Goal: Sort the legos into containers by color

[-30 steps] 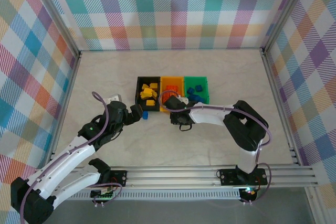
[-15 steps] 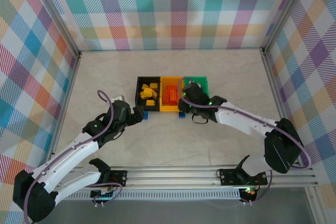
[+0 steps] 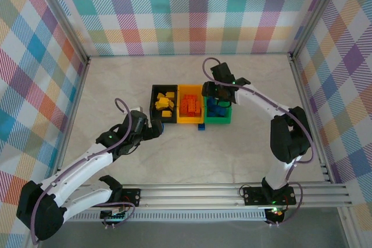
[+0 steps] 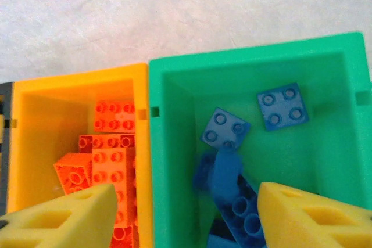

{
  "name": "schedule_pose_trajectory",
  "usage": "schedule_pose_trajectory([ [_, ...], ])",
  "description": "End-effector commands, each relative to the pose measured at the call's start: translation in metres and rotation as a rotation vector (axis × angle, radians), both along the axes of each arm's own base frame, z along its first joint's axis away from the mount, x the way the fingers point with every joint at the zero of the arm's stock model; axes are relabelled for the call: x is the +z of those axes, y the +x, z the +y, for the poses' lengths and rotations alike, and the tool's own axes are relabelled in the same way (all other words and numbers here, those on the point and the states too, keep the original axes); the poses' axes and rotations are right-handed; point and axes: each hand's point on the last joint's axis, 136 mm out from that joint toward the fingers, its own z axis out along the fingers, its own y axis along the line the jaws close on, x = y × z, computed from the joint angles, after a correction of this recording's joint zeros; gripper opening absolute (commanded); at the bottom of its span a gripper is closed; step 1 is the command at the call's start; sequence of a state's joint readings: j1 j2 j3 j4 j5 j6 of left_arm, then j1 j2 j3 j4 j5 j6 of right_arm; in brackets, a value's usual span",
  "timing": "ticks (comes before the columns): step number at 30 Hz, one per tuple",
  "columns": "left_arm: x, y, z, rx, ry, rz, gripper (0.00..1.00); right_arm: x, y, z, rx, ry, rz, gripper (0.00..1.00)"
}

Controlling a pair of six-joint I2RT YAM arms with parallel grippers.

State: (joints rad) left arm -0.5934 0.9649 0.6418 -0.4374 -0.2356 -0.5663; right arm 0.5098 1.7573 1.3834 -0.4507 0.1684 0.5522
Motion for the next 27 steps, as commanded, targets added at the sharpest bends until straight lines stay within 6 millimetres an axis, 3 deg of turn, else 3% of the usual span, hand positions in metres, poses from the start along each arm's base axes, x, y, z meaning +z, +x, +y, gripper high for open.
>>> schedule_pose_trajectory([
  [1, -0.005, 0.0, -0.006, -0.044, 0.011, 0.001, 1.0, 0.035, -0.004, 0.004, 0.043, 0.041, -0.05, 0.7],
  [4, -0.014, 0.002, -0.013, -0.084, 0.015, 0.018, 0.94, 0.044, -0.019, 0.004, 0.057, 0.098, -0.075, 0.72],
  [12, -0.058, 0.015, -0.029, -0.141, 0.151, 0.066, 0.8, 0.041, -0.056, -0.011, 0.061, 0.123, -0.074, 0.73],
  [21, -0.078, 0.05, -0.038, -0.125, 0.24, 0.002, 0.61, 0.072, -0.068, -0.018, 0.06, 0.159, -0.133, 0.73],
  [27, -0.099, 0.057, -0.04, -0.116, 0.271, 0.028, 0.5, 0.089, -0.076, -0.024, 0.053, 0.174, -0.175, 0.73],
])
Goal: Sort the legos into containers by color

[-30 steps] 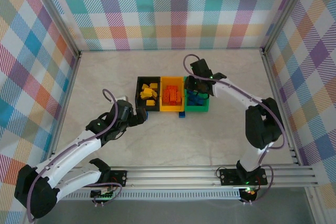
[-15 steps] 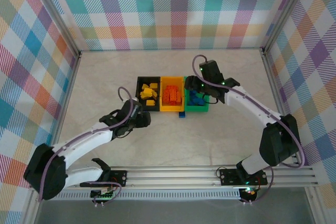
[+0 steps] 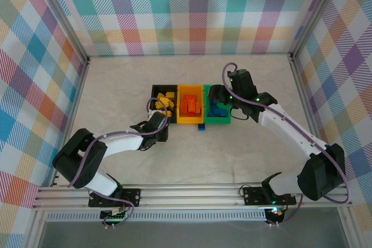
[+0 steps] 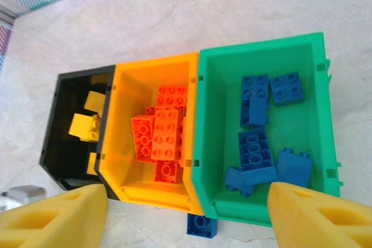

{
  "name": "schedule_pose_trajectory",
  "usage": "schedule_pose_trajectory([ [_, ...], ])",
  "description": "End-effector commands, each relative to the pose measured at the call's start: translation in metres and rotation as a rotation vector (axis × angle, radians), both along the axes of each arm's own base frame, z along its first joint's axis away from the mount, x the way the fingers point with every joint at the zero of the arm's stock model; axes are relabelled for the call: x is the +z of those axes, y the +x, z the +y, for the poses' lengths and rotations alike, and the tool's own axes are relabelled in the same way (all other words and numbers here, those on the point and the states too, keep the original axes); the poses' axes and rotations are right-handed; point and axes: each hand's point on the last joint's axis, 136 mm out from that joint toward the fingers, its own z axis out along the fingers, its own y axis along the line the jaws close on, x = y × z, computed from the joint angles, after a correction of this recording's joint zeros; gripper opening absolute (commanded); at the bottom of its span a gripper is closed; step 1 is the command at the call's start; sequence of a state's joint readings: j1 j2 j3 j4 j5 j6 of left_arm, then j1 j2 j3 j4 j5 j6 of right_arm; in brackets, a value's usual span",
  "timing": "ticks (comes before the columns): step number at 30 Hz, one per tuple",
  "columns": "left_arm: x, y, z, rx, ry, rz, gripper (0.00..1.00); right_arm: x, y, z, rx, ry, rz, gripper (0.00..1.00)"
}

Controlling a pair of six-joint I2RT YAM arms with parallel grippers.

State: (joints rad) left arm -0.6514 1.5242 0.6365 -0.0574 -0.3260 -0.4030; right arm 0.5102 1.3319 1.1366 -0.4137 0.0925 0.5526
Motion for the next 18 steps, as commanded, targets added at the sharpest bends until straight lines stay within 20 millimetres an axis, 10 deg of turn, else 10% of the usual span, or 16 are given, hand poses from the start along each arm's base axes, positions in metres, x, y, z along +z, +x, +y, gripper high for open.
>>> schedule_pose_trajectory([
  [1, 0.006, 0.016, -0.007, 0.007, -0.001, -0.063, 0.48, 0.012, -0.009, -0.002, 0.0, 0.022, -0.015, 0.73],
  [12, 0.001, 0.014, -0.011, 0.008, -0.017, -0.084, 0.22, -0.012, -0.029, -0.012, -0.025, 0.037, 0.033, 0.73],
  [18, 0.032, -0.015, -0.028, -0.028, -0.076, -0.112, 0.17, -0.052, -0.045, -0.023, -0.049, 0.003, 0.116, 0.73],
])
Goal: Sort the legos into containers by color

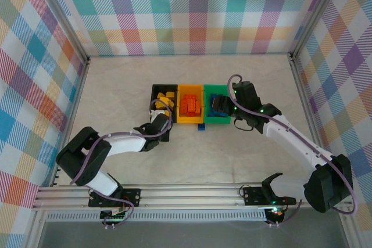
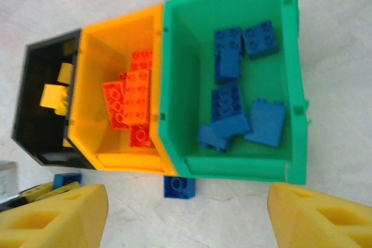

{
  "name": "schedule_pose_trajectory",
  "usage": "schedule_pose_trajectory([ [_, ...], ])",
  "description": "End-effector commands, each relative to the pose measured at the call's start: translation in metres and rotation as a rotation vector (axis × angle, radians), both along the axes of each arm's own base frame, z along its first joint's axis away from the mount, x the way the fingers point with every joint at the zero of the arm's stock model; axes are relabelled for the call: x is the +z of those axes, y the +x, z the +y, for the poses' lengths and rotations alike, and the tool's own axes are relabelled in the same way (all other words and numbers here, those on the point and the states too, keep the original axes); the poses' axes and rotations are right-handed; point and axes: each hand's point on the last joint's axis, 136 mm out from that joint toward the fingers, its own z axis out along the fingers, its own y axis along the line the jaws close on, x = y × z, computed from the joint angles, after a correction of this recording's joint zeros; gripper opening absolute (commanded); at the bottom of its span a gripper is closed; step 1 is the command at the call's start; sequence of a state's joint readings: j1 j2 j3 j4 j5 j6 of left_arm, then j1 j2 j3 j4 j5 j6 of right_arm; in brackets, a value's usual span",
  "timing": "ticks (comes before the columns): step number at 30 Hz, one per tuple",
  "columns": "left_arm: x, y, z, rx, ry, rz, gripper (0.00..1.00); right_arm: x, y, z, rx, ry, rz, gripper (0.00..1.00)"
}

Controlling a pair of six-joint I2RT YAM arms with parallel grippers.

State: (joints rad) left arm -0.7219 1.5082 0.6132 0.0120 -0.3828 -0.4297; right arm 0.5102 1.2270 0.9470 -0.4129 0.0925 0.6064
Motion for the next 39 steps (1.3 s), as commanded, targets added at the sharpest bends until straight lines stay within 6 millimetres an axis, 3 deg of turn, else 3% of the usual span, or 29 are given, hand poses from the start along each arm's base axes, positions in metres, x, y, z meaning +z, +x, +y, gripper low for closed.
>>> schedule_pose_trajectory([
  [1, 0.033, -0.018, -0.017, -0.026, -0.076, -0.047, 0.17, -0.014, -0.014, -0.006, -0.02, 0.003, 0.035, 0.73],
  [5, 0.09, -0.03, -0.056, -0.12, -0.172, -0.112, 0.18, -0.047, -0.033, -0.021, -0.05, -0.03, 0.098, 0.73],
  [9, 0.132, -0.01, -0.107, -0.206, -0.243, -0.131, 0.19, -0.072, -0.051, -0.031, -0.071, -0.043, 0.145, 0.73],
  [15, 0.153, 0.037, -0.195, -0.32, -0.29, -0.127, 0.18, -0.086, -0.069, -0.038, -0.08, -0.03, 0.184, 0.73],
  [20, 0.144, 0.069, -0.242, -0.362, -0.27, -0.095, 0.18, -0.09, -0.078, -0.045, -0.086, -0.037, 0.189, 0.73],
  [25, 0.125, 0.094, -0.248, -0.319, -0.227, -0.06, 0.22, -0.091, -0.082, -0.046, -0.08, -0.034, 0.189, 0.73],
  [27, 0.126, 0.103, -0.248, -0.298, -0.241, -0.055, 0.3, -0.091, -0.082, -0.045, -0.077, -0.029, 0.187, 0.73],
  [30, 0.136, 0.108, -0.249, -0.288, -0.274, -0.062, 0.5, -0.09, -0.081, -0.041, -0.064, -0.014, 0.182, 0.73],
  [33, 0.157, 0.108, -0.246, -0.286, -0.297, -0.095, 0.71, -0.089, -0.078, -0.035, -0.045, 0.002, 0.176, 0.73],
  [35, 0.176, 0.104, -0.241, -0.286, -0.321, -0.128, 0.78, -0.088, -0.077, -0.03, -0.034, 0.007, 0.169, 0.73],
  [38, 0.211, 0.093, -0.227, -0.284, -0.386, -0.198, 0.98, -0.089, -0.074, -0.02, -0.02, 0.006, 0.162, 0.73],
  [39, 0.222, 0.086, -0.219, -0.281, -0.408, -0.216, 1.0, -0.089, -0.072, -0.016, -0.017, 0.008, 0.156, 0.73],
])
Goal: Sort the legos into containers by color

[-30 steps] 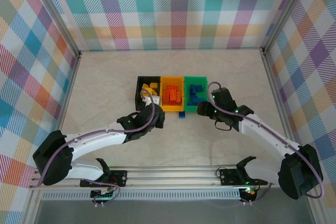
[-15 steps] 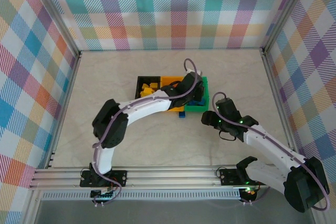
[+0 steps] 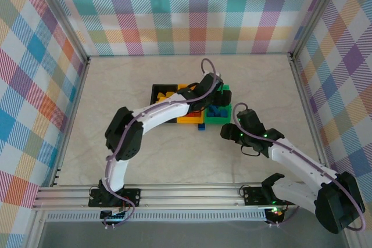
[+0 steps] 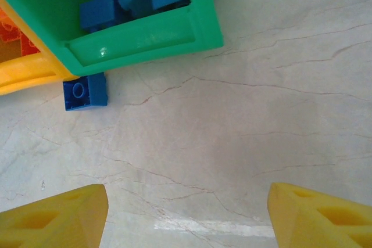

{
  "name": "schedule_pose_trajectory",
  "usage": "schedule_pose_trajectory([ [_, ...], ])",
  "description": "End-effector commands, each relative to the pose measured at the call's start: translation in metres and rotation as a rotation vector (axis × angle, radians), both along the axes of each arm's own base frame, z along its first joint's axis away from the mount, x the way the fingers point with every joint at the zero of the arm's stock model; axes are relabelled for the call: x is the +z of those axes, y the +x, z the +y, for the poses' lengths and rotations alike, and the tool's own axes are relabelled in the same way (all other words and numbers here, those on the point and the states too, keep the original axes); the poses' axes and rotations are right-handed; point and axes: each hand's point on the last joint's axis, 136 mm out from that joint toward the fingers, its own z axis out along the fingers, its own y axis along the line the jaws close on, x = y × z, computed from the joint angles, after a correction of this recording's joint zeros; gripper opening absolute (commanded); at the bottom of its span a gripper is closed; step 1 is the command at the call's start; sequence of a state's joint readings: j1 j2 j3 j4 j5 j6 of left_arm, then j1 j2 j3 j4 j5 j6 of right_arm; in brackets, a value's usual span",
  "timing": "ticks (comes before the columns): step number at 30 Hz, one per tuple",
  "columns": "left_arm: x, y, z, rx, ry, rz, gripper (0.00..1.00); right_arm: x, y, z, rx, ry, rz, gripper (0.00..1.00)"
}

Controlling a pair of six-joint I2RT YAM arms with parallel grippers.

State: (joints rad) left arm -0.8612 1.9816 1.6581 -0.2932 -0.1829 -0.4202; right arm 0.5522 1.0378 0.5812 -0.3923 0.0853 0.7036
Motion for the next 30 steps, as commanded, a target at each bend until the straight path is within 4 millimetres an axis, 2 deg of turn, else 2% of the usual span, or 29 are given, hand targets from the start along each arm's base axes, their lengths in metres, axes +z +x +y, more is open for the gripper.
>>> schedule_pose_trajectory([
  [1, 0.082, -0.017, 0.023, 0.016, -0.154, -0.124, 1.0, 0.001, 0.006, 0.018, 0.017, 0.029, -0.019, 0.73],
  [5, 0.088, -0.051, 0.07, 0.058, -0.178, -0.136, 1.0, -0.004, 0.015, 0.042, 0.056, 0.017, -0.019, 0.73],
  [12, 0.05, -0.115, 0.188, 0.25, -0.113, -0.129, 1.0, -0.019, 0.035, 0.089, 0.131, -0.013, -0.01, 0.74],
  [15, 0.034, -0.139, 0.229, 0.316, -0.102, -0.119, 1.0, -0.028, 0.043, 0.105, 0.15, -0.034, -0.004, 0.73],
  [17, 0.031, -0.15, 0.247, 0.349, -0.115, -0.124, 1.0, -0.033, 0.047, 0.113, 0.161, -0.049, 0.0, 0.73],
  [22, 0.02, -0.165, 0.275, 0.421, -0.134, -0.12, 1.0, -0.049, 0.059, 0.114, 0.134, -0.14, 0.012, 0.7],
  [30, 0.013, -0.167, 0.285, 0.457, -0.093, -0.101, 1.0, -0.067, 0.068, 0.111, 0.135, -0.248, 0.049, 0.61],
])
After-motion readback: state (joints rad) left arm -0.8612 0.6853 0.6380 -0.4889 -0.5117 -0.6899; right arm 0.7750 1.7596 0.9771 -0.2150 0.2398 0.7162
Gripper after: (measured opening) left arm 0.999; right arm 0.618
